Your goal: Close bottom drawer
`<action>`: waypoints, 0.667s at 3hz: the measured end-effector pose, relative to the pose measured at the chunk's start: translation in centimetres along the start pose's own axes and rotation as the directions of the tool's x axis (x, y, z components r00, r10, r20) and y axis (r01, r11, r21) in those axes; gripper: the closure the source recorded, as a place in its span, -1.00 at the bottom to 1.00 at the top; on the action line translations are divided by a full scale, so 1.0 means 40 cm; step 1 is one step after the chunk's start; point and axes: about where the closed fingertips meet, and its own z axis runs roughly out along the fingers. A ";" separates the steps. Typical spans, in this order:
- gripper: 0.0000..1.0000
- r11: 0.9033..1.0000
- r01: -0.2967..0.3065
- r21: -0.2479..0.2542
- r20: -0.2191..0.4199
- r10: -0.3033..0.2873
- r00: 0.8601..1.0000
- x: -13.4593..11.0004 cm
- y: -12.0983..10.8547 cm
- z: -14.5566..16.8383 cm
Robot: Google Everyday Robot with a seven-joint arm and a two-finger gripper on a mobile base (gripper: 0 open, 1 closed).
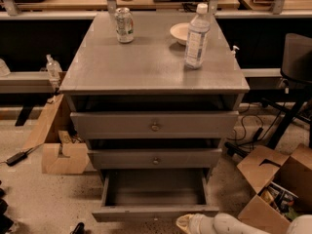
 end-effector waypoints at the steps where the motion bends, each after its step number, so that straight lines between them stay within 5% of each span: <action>1: 1.00 1.000 0.000 0.000 0.000 0.000 1.000 0.000 0.000 0.000; 2: 1.00 0.999 -0.029 -0.035 -0.016 0.028 0.999 0.030 0.083 -0.011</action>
Offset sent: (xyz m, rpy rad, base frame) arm -0.0924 0.0113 -0.0147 0.0177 0.1243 0.0091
